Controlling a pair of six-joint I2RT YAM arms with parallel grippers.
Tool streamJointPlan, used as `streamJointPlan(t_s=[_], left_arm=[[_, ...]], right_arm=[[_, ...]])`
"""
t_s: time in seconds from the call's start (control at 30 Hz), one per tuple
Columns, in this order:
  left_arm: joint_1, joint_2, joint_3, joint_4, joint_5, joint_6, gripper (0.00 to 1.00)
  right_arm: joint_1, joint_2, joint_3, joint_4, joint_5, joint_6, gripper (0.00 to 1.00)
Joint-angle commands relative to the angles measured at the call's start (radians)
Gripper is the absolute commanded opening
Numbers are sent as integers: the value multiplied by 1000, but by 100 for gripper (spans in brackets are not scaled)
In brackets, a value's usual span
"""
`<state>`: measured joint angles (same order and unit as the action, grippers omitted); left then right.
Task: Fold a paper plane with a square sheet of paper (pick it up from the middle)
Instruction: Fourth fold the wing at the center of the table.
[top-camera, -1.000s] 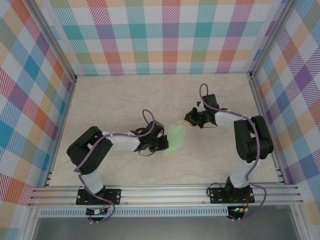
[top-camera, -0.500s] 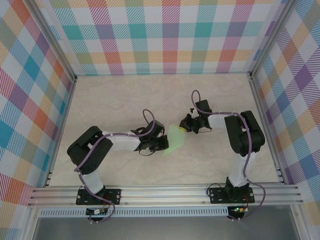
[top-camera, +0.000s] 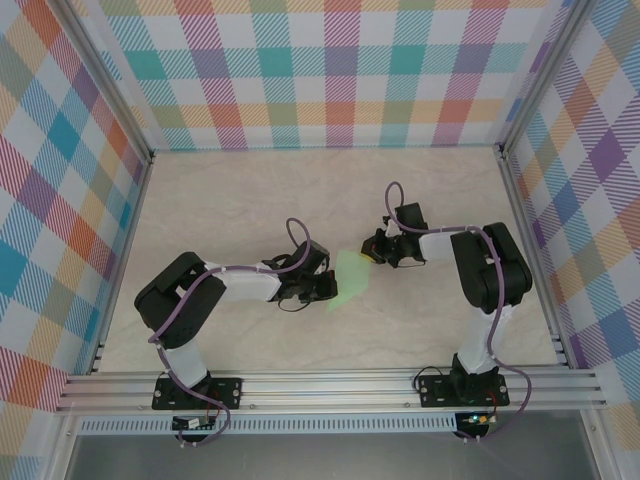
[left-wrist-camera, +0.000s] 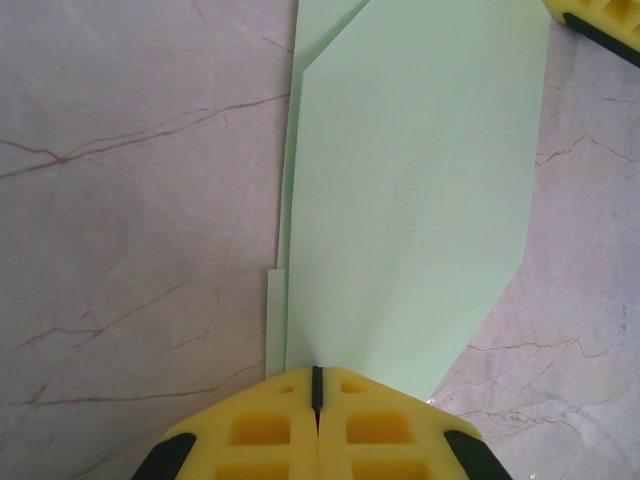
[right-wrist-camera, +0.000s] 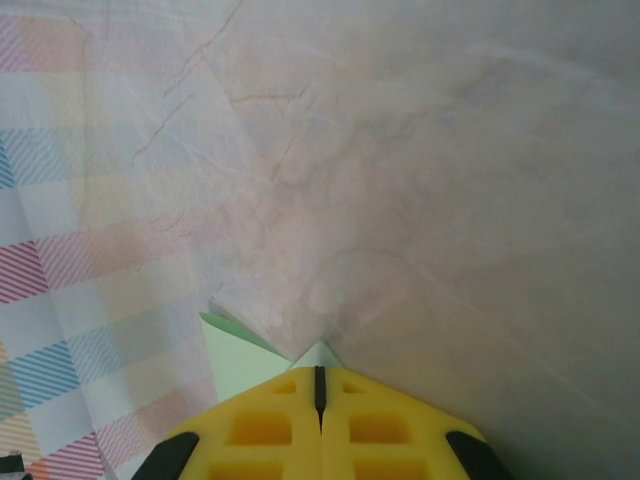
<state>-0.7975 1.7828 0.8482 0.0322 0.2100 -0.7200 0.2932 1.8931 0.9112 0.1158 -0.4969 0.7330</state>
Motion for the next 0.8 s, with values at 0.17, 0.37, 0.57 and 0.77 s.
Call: streamJointPlan(t_s=[0.17,0.37,0.57,0.77], left_arm=[[-10,102,-74,-253,-67,21,0],[-11,104,-65,-252,-63,22,0],[-12,101,-58,-260,-63,21,0],[-12,101,-51,-261,-59,24,0]], right_arm=[[-27,-94,-28,38,-8,-46,3],[32,-177,-74,23,-33,-9,4],[147,-184,-147,65,-18,82,4],[241,-148,-175,84,28,121,4]])
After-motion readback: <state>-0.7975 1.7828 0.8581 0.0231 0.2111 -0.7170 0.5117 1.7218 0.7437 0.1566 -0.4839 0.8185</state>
